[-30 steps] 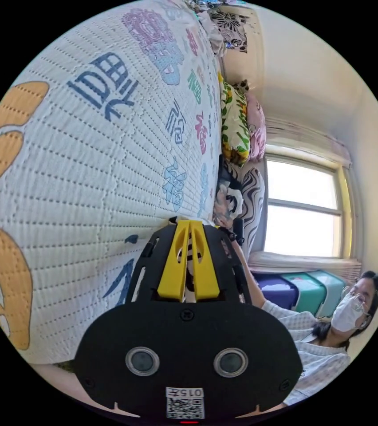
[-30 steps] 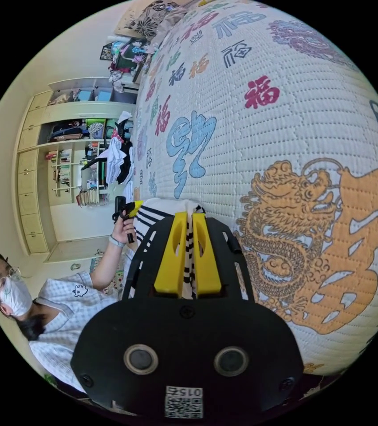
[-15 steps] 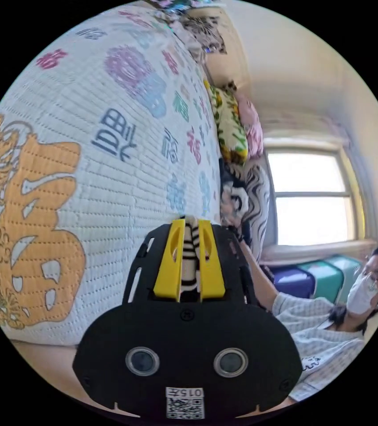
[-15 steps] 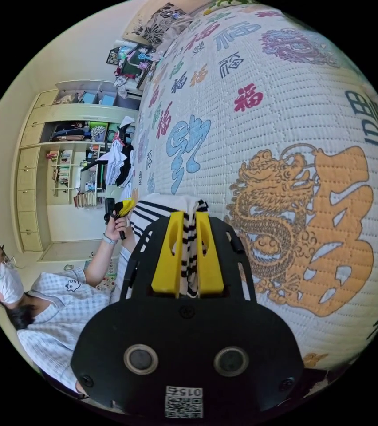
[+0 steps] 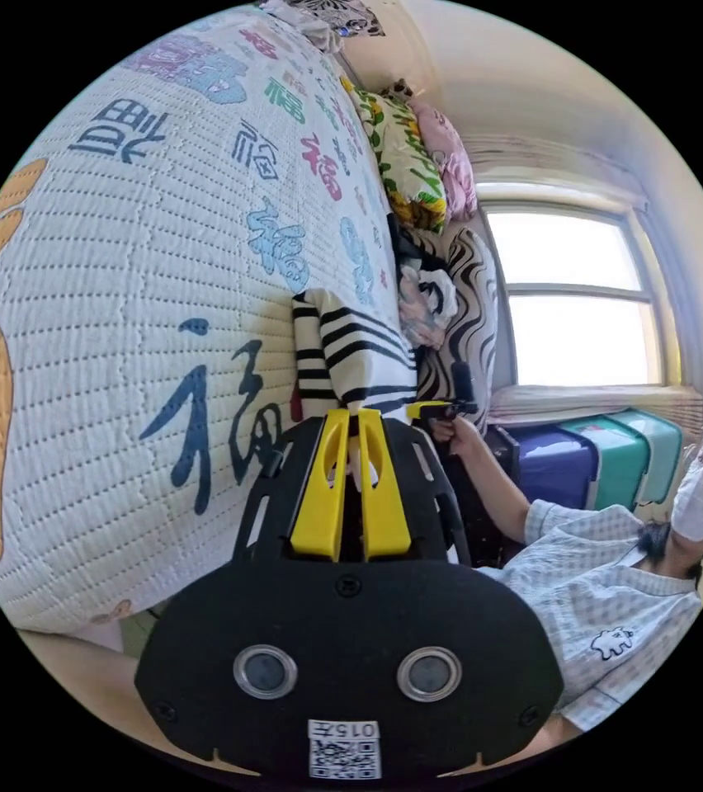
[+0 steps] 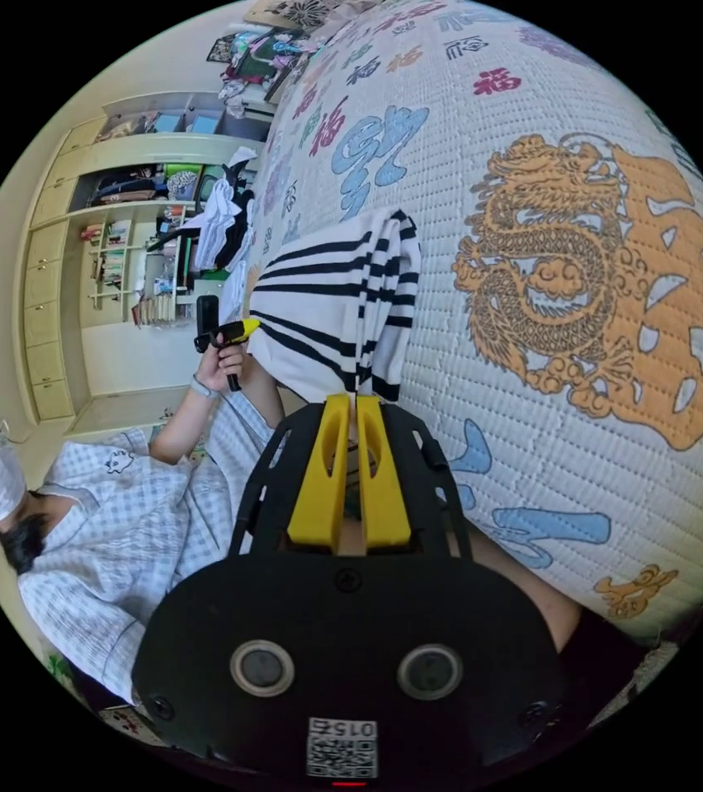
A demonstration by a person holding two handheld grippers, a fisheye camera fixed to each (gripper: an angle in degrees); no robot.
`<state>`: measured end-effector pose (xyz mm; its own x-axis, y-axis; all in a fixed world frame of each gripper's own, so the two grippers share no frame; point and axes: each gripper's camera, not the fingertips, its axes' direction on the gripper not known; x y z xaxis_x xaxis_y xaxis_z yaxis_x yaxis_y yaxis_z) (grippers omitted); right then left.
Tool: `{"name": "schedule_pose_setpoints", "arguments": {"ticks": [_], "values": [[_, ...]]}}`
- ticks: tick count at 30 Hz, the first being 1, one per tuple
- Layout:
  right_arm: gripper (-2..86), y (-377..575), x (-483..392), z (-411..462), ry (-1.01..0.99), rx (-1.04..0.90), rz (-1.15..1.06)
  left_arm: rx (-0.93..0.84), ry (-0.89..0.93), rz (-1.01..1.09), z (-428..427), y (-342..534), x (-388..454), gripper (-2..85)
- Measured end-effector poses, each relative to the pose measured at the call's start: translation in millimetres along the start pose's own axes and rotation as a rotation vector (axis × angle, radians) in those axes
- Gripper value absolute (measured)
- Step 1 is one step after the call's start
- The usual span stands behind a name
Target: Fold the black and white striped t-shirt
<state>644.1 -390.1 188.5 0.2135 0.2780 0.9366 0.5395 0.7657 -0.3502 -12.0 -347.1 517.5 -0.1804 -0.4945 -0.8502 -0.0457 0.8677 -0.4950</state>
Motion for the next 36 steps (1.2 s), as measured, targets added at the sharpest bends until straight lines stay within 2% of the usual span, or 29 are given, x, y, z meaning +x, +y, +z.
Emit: {"name": "schedule_pose_setpoints", "arguments": {"ticks": [4,8,12,16,18,21,25,27,31,34,36], "values": [[2.8,4,-3,10,0.044,-0.001,0.011,0.023,-0.014,0.018,6,8,-2,2.3],[5.5,21,-17,-3,0.134,0.059,0.018,-0.015,-0.106,0.080,-5,22,21,5.8],[4.6,34,-44,-7,0.146,0.158,-0.079,-0.022,-0.107,0.165,1,28,48,6.0],[0.5,15,-43,33,0.171,0.040,-0.086,-0.060,-0.171,0.145,30,21,47,4.0],[-0.1,11,-35,50,0.208,-0.021,-0.060,-0.127,-0.373,0.190,51,23,47,1.2],[-0.3,16,-28,49,0.171,-0.007,-0.006,-0.134,-0.444,0.207,57,26,59,0.3],[0.7,30,-31,35,0.134,0.036,-0.051,-0.139,-0.356,0.159,45,24,63,0.8],[2.6,36,-31,15,0.127,0.125,-0.066,-0.037,-0.293,0.157,18,20,68,3.7],[9.6,27,-17,-24,0.186,0.273,-0.012,0.031,-0.465,0.105,-8,-8,67,9.4],[10.6,2,2,-32,0.059,0.305,0.046,0.030,-0.309,0.025,-7,-39,48,10.1],[10.6,-14,8,-30,0.061,0.309,0.077,0.011,-0.232,-0.041,3,-59,35,8.7]]}}
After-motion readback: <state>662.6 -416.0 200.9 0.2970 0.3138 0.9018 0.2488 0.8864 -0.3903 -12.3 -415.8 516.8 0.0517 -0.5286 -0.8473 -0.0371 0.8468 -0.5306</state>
